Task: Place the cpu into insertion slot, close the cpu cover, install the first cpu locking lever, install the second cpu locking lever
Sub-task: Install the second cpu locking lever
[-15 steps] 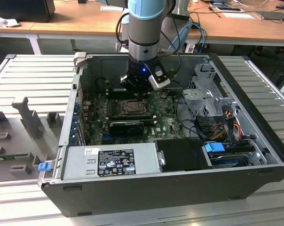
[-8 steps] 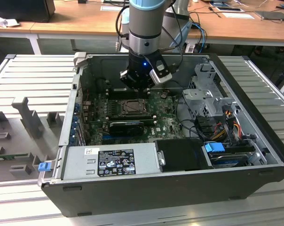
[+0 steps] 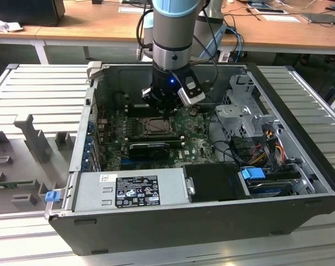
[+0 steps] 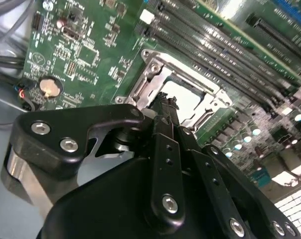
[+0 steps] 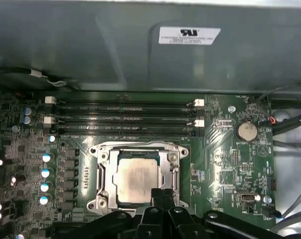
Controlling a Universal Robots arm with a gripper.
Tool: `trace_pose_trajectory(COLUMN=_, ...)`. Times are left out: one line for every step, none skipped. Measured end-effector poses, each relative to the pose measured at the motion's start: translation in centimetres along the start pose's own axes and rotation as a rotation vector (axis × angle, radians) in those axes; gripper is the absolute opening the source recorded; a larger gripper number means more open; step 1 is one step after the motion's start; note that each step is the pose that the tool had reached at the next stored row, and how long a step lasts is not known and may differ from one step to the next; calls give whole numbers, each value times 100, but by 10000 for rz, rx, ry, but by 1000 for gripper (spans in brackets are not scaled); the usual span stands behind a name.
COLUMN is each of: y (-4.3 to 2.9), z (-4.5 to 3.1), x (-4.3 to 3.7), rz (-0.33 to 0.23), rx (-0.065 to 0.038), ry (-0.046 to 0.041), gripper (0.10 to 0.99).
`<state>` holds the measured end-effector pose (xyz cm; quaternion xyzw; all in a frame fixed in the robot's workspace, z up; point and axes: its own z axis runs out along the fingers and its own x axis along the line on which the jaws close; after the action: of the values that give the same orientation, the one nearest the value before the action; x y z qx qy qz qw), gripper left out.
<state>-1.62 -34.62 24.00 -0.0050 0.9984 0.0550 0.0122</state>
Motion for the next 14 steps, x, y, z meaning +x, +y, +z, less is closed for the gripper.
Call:
trace_pose_trajectory(y=-13, z=-2, x=0, rz=0, rx=0, ry=0, gripper=106)
trace_pose_trajectory(y=-17, z=-5, x=1, rz=2, rx=1, ry=1, gripper=106)
trace_pose_trajectory(y=-17, z=-14, x=1, rz=2, rx=3, ry=1, gripper=106)
trace_pose_trajectory(y=-17, z=-28, x=0, rz=1, rx=2, ry=1, gripper=106)
trace_pose_trajectory(y=-18, z=-50, x=-1, rz=1, rx=1, ry=1, gripper=106)
trace_pose_trajectory(y=-20, z=-51, x=-1, rz=1, rx=-1, ry=0, gripper=106)
trace_pose_trajectory(y=-25, z=-52, x=-1, rz=-1, rx=-2, ry=0, gripper=106)
trace_pose_trajectory(y=-39, z=-54, x=-1, rz=0, rx=1, ry=1, gripper=106)
trace_pose_trajectory(y=-66, z=-57, x=0, rz=0, rx=0, ry=0, gripper=106)
trace_pose_trajectory(y=-89, z=-59, x=0, rz=-1, rx=1, ry=0, gripper=106)
trace_pose_trajectory(y=-112, z=-62, x=0, rz=1, rx=1, ry=1, gripper=106)
trace_pose_trajectory(y=-154, z=-67, x=1, rz=1, rx=1, ry=1, gripper=106)
trace_pose_trajectory(y=-177, z=-69, x=1, rz=1, rx=-1, ry=1, gripper=106)
trace_pose_trajectory(y=-194, z=-69, x=1, rz=1, rx=1, ry=5, gripper=106)
